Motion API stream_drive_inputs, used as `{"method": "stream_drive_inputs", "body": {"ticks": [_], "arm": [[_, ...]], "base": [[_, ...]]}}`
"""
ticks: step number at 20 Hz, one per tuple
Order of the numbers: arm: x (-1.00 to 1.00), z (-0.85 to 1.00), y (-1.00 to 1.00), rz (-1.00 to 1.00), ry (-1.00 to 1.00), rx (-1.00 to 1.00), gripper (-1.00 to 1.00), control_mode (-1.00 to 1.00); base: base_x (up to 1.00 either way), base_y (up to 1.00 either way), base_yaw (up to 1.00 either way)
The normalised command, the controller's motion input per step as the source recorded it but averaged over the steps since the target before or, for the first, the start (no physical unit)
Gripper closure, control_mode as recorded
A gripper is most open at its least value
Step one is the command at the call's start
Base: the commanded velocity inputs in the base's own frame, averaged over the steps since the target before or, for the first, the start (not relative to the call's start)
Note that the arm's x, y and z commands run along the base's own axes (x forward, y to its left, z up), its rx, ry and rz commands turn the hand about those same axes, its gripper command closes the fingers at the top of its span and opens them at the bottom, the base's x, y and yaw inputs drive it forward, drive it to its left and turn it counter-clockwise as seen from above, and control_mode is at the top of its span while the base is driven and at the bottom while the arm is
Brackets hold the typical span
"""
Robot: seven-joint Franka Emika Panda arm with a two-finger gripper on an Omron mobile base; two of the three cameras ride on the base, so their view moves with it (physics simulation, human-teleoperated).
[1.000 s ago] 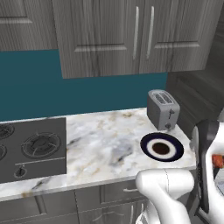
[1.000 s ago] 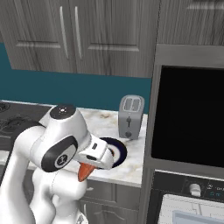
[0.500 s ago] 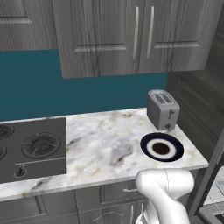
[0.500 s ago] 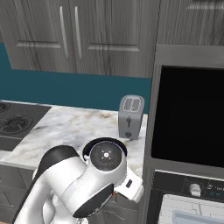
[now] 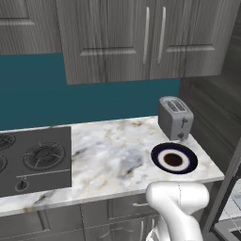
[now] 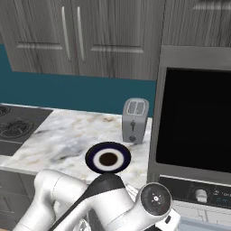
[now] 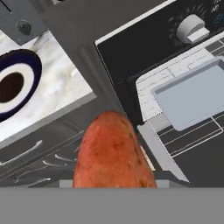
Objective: Place the sweet potato on the bottom rack of the oven.
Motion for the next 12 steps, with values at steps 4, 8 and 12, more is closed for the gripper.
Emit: {"method": "stream_drive_inputs", "body": {"ticks": [4,8,12], "arm": [[0.04,-0.55,-0.69,0.03,-0.05,0.00,1.00,-1.00],[0.16,-0.40,-0.51,0.13,-0.11,-0.09,1.00,-1.00],[0.16,-0.52,-0.51,0.09,-0.04,-0.19,1.00,-1.00]], "base": [[0.00,0.00,0.00],[0.00,0.00,0.00],[0.00,0.00,0.00]]}}
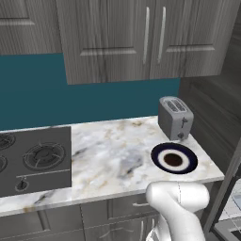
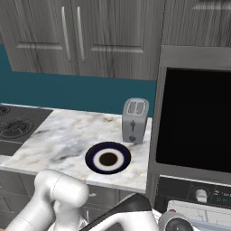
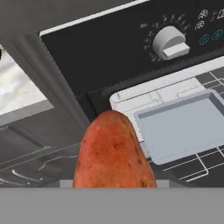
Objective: Place the sweet potato on the bottom rack of the oven.
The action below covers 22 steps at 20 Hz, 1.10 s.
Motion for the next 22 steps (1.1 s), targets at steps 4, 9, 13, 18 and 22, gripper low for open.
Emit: {"method": "stream_drive_inputs", "body": {"ticks": [4,9,13,18,22], "arm": [[0.14,-0.80,-0.58,0.08,0.00,-0.14,1.00,-1.00],[0.07,-0.70,-0.55,0.07,0.00,-0.06,1.00,-1.00],[0.05,-0.02,-0.65,0.01,0.07,0.07,1.00,-1.00],[0.03,0.00,-0.49,0.00,0.04,0.18,1.00,-1.00],[0.03,-0.07,-0.42,0.00,0.06,0.23,1.00,-1.00]], "base": [[0.00,0.00,0.00],[0.00,0.00,0.00],[0.00,0.00,0.00],[0.00,0.00,0.00],[0.00,0.00,0.00]]}}
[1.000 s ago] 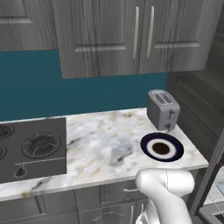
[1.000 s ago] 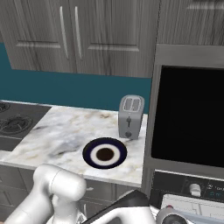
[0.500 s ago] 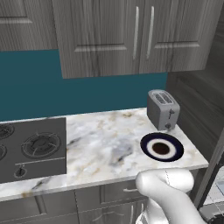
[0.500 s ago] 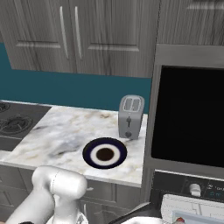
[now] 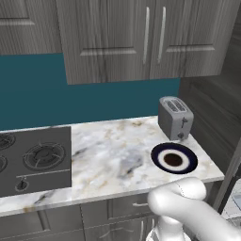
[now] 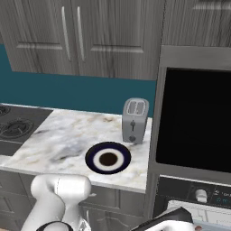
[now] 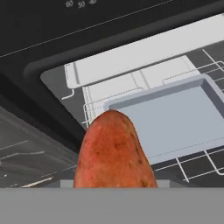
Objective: Place the sweet potato on the bottom rack of the oven.
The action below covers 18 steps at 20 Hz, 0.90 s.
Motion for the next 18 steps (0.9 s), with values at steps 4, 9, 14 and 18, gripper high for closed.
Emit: {"method": "stream_drive_inputs", "body": {"ticks": [4,9,14,18], "arm": [[0.15,-0.11,-0.14,0.00,0.03,0.13,1.00,-1.00],[0.22,-0.41,0.00,0.00,0.04,0.01,1.00,-1.00],[0.25,-0.44,0.00,0.00,0.00,0.00,1.00,-1.00],[0.12,-0.49,0.00,0.00,0.00,0.00,1.00,-1.00]], "base": [[0.00,0.00,0.00],[0.00,0.00,0.00],[0.00,0.00,0.00],[0.00,0.00,0.00]]}}
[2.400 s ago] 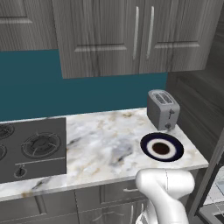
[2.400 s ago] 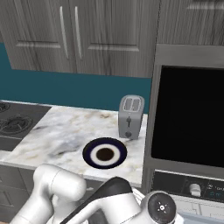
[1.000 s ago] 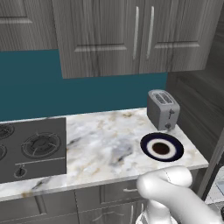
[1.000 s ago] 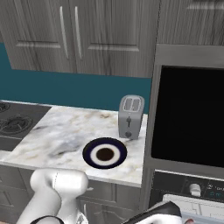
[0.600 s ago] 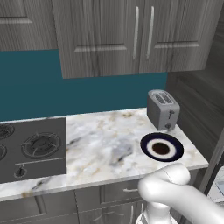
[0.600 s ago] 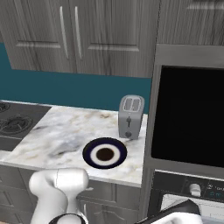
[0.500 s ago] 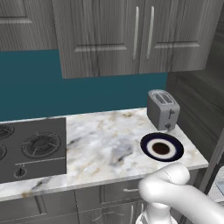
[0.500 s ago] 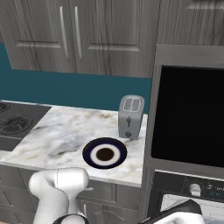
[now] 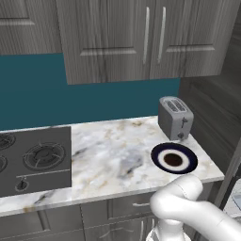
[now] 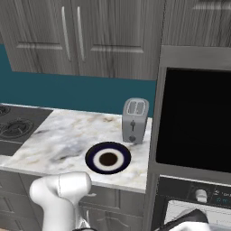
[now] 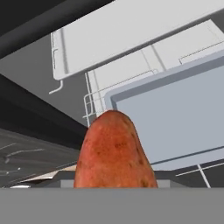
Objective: Place the sweet potato on the bottom rack of the oven.
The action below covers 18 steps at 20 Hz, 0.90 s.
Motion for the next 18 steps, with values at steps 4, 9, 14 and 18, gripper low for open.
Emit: {"method": "stream_drive_inputs", "body": {"ticks": [4,9,14,18], "arm": [[0.21,-0.42,0.00,0.00,0.00,-0.01,1.00,-1.00],[0.25,-0.46,-0.22,-0.07,-0.03,-0.02,1.00,-1.00],[0.22,-0.28,-0.35,-0.09,-0.02,-0.21,1.00,-1.00],[0.06,-0.15,-0.55,-0.02,0.00,-0.23,1.00,-1.00]], "base": [[0.00,0.00,0.00],[0.00,0.00,0.00],[0.00,0.00,0.00],[0.00,0.00,0.00]]}}
